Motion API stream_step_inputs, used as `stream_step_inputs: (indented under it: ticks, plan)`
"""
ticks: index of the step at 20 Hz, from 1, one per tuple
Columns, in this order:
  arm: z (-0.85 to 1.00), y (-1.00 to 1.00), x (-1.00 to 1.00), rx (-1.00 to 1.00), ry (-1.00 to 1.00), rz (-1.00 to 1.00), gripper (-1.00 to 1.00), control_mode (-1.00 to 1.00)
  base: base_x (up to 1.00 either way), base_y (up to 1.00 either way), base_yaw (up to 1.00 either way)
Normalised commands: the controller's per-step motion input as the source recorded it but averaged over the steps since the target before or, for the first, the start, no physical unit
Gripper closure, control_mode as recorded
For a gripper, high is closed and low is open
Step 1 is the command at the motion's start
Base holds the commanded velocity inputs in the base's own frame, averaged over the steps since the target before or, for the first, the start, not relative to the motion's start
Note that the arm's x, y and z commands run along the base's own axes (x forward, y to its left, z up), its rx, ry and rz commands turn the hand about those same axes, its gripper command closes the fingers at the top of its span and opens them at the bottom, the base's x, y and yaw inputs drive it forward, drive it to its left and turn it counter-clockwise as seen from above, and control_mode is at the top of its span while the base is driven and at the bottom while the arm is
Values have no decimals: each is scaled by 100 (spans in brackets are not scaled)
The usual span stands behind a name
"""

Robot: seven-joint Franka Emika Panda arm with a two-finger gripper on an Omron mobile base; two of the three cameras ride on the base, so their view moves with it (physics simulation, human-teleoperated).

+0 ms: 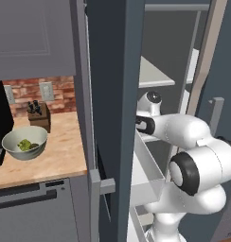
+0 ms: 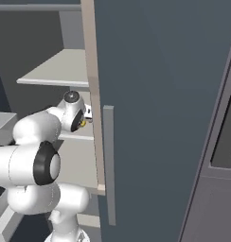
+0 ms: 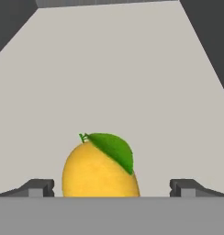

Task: Take the broccoli, kiwi, and lemon from the freezer and place them in the bowl on the counter.

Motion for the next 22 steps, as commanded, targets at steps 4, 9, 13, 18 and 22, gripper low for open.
stream_step_inputs:
  ticks: [4, 9, 13, 18, 22]
  plan:
    - [-21, 0, 20, 0, 0, 0, -100, -100, 0, 0, 0]
    - [-40, 0, 7, 0, 0, 0, -100, -100, 0, 0, 0]
    - [-28, 0, 5, 0, 0, 0, 100, -100, 0, 0, 0]
    - [-13, 0, 0, 0, 0, 0, 100, -100, 0, 0, 0]
    - [-4, 0, -13, 0, 0, 0, 100, -100, 0, 0, 0]
